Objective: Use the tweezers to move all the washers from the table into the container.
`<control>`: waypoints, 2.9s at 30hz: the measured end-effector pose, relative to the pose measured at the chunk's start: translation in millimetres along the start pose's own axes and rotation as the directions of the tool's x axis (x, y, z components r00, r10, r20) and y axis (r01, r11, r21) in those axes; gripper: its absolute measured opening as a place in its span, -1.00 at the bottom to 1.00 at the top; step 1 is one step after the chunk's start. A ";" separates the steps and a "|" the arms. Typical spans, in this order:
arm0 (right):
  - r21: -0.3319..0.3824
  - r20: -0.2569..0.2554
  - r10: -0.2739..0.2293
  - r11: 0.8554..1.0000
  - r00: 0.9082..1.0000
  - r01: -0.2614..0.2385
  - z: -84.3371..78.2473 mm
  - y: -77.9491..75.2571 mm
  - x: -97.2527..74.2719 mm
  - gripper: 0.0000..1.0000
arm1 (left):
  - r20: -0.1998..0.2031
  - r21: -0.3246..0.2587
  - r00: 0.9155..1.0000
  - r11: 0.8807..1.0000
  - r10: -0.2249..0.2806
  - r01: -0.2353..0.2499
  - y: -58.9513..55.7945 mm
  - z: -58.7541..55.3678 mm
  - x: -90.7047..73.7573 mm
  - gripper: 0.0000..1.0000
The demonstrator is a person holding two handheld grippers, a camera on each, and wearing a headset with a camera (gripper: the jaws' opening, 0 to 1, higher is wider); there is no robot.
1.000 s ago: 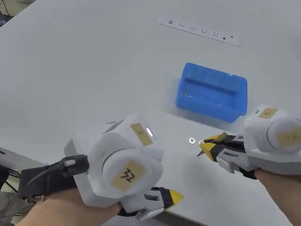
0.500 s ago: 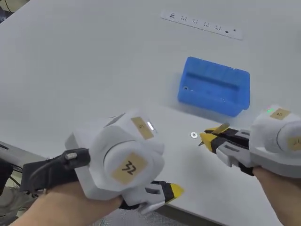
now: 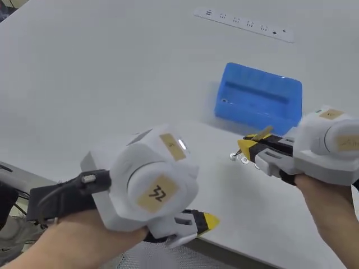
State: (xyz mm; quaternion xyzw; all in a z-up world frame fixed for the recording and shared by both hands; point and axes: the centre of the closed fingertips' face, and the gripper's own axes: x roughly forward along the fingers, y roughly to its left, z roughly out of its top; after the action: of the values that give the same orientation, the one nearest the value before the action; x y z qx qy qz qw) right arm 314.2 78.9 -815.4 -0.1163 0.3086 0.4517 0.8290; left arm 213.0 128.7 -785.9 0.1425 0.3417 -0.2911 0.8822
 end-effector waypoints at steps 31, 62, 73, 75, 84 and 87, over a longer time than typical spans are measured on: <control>-0.041 0.025 -0.003 0.999 1.000 0.004 9.1 -5.2 -2.1 -0.96 | 0.002 0.006 1.000 1.000 -0.004 0.004 -1.5 0.2 0.9 0.87; 0.033 0.151 -0.120 0.993 0.981 0.116 83.0 -73.2 19.7 -0.95 | 0.034 -0.024 0.999 1.000 0.004 -0.003 0.9 6.0 0.0 0.98; 0.013 0.078 -0.129 0.992 0.989 0.129 63.2 -82.3 47.7 -0.95 | 0.028 -0.031 1.000 0.999 0.006 -0.005 3.0 5.3 1.4 0.98; 0.014 0.071 -0.125 0.992 0.990 0.124 62.4 -83.1 48.8 -0.95 | 0.024 -0.029 1.000 1.000 0.005 -0.004 2.7 4.9 1.8 0.98; -0.023 0.044 -0.143 0.989 0.989 0.144 57.4 -86.6 55.8 -0.94 | 0.016 -0.026 1.000 1.000 0.006 -0.005 3.5 3.4 3.3 0.98; -0.018 0.038 -0.140 0.990 0.989 0.140 55.3 -86.6 58.3 -0.94 | 0.012 -0.026 1.000 1.000 0.006 -0.006 4.1 2.1 3.4 0.98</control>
State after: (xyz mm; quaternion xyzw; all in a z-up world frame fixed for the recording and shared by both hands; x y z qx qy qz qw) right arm 431.2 95.6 -815.5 -0.1381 0.2797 0.3976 0.8629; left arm 218.6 129.6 -786.4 0.1303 0.3397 -0.2848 0.8869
